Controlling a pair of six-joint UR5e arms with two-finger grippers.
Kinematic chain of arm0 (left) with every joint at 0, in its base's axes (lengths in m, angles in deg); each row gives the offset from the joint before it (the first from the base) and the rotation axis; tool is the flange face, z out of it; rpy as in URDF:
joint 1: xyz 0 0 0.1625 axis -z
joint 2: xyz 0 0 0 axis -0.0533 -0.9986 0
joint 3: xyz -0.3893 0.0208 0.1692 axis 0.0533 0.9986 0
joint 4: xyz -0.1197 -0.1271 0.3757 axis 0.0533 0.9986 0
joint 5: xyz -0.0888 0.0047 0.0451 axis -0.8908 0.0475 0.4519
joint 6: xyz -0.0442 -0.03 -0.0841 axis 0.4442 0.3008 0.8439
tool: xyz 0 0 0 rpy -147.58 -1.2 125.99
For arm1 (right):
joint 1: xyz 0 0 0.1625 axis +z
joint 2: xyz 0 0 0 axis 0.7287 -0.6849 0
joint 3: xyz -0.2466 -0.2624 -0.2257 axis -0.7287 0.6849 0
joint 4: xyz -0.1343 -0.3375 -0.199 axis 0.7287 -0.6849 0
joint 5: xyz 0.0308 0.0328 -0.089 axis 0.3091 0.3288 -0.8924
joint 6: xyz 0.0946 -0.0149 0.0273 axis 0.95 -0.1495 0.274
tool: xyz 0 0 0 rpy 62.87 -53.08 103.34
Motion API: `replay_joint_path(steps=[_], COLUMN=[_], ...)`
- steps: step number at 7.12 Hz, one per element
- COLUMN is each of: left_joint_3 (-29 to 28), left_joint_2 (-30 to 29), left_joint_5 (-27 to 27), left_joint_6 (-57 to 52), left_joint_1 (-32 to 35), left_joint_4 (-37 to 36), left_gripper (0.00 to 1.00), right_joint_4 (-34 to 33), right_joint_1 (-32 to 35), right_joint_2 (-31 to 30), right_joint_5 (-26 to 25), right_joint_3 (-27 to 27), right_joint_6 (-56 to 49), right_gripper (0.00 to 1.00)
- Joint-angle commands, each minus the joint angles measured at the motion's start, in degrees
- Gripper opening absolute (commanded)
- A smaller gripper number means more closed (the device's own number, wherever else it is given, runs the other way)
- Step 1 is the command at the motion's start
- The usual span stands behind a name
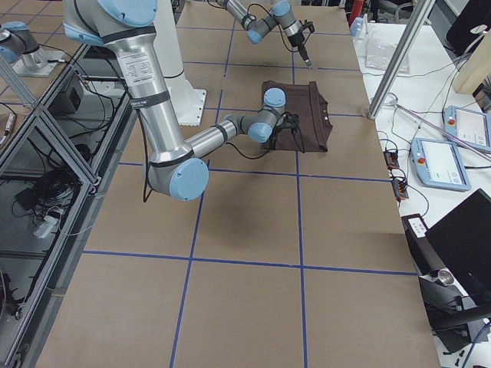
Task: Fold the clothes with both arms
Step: 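Move the right gripper down to the folded shirt's side edge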
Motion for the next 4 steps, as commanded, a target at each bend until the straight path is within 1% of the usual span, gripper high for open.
replay_joint_path(steps=[1, 2, 4], left_joint_3=[0.2, 0.2, 0.3], left_joint_2=[0.0, 0.1, 0.0], left_joint_5=[-0.1, -0.1, -0.1], left_joint_6=[0.3, 0.3, 0.5], left_joint_1=[-0.1, -0.1, -0.1], left_joint_4=[0.0, 0.0, 0.1], left_gripper=[1.00, 1.00, 1.00], right_joint_4=[0.2, 0.4, 0.5], right_joint_1=[-1.8, -1.7, -1.5], right_joint_2=[-0.6, -0.7, -1.0], right_joint_5=[-2.0, -1.7, 0.4], right_joint_3=[-0.1, -0.7, -1.6], right_joint_6=[0.6, 0.6, -0.3], right_gripper=[0.44, 0.00, 0.00])
